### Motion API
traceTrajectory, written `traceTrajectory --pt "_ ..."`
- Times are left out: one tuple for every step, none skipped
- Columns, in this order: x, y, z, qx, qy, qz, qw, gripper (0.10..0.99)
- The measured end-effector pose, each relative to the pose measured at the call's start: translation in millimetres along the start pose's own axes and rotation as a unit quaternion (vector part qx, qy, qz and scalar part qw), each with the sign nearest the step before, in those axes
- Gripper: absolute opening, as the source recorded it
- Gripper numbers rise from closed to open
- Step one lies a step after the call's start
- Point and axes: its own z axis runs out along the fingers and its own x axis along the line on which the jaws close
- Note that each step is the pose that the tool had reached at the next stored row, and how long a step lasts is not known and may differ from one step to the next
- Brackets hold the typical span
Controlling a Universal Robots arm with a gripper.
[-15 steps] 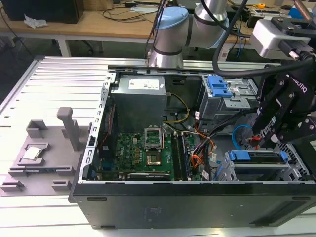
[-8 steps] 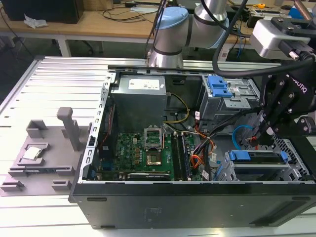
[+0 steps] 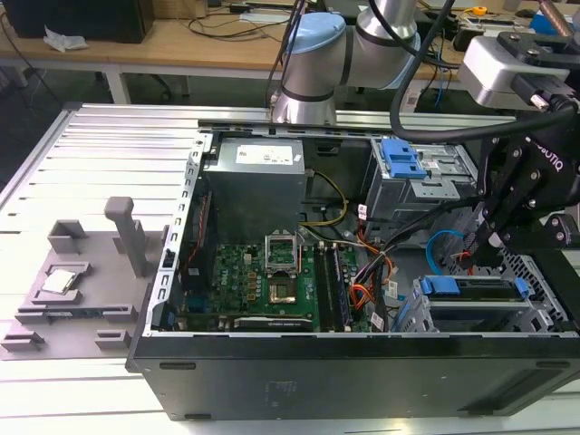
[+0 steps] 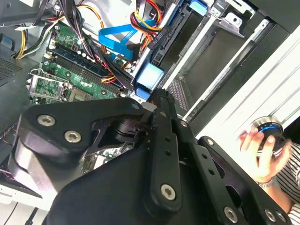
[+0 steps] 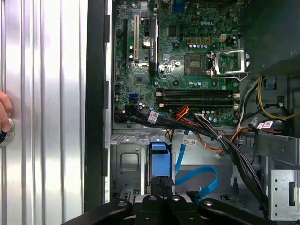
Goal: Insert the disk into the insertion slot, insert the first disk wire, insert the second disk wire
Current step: 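Insert the disk into the insertion slot, then insert the first disk wire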
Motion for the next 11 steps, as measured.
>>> traceTrajectory --pt "0.0 0.0 0.0 0.0000 0.0000 0.000 1.0000 0.106" --pt "0.0 0.0 0.0 0.0000 0.0000 0.000 1.0000 0.106" --pt "0.0 0.0 0.0 0.0000 0.0000 0.000 1.0000 0.106" --pt "0.0 0.0 0.1 0.0000 0.0000 0.000 1.0000 0.106" --pt "0.0 -0.1 0.1 0.0000 0.0000 0.000 1.0000 0.106" --pt "0.0 -0.8 0.2 0.0000 -0.0001 0.000 1.0000 0.106" --pt "-0.1 -5.0 0.0 -0.0001 -0.0001 0.000 1.0000 0.106" --pt "-0.4 -14.5 0.1 -0.0007 -0.0001 0.000 1.0000 0.106" --pt "-1.3 -20.4 0.7 -0.0013 -0.0001 0.000 1.0000 0.106" --pt "-2.5 -26.3 1.8 -0.0019 0.0000 0.000 1.0000 0.106" --pt "-3.9 -32.0 3.1 -0.0025 0.0000 0.000 1.0000 0.106"
